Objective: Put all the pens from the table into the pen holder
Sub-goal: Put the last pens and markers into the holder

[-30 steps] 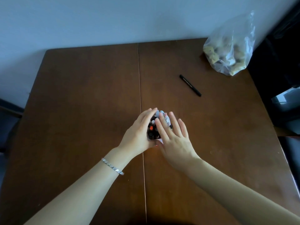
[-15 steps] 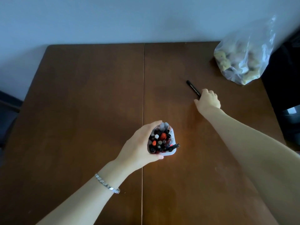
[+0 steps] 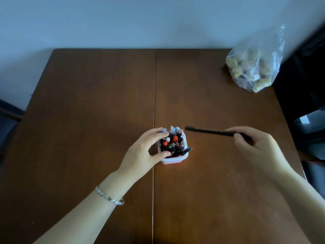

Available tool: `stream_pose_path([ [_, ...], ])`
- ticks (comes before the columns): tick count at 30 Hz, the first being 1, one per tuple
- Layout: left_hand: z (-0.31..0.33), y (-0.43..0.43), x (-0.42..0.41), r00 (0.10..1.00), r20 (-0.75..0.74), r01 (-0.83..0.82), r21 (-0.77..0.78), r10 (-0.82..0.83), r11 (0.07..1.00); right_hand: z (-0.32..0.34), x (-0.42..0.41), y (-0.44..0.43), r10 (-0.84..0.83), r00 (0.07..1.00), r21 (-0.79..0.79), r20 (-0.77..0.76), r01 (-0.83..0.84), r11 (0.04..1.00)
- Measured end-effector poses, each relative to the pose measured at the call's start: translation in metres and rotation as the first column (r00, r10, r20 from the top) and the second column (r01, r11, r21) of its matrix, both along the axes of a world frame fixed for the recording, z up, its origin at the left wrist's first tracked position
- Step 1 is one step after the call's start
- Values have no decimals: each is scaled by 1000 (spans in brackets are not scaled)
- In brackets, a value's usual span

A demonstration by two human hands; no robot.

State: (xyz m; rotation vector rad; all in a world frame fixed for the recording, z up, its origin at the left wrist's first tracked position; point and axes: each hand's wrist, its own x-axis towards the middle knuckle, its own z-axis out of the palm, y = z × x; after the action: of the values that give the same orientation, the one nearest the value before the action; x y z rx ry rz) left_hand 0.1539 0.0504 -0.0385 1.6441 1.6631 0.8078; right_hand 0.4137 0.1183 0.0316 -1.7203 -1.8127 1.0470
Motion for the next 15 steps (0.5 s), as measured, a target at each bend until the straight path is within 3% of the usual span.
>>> stream_pose_path([
  [3,1,3,3,1000,29,-11,-34,12,999,31,0,-41,121,991,73,-58,-117,990],
  [6,2,4,6,998,57,-25,-43,28,999,28,-12,-55,220,975,159,30,-222,962],
  [15,6,-3,6,993,113,3,-165,16,986,-19,-65,-53,176,928,294,329,-277,915],
])
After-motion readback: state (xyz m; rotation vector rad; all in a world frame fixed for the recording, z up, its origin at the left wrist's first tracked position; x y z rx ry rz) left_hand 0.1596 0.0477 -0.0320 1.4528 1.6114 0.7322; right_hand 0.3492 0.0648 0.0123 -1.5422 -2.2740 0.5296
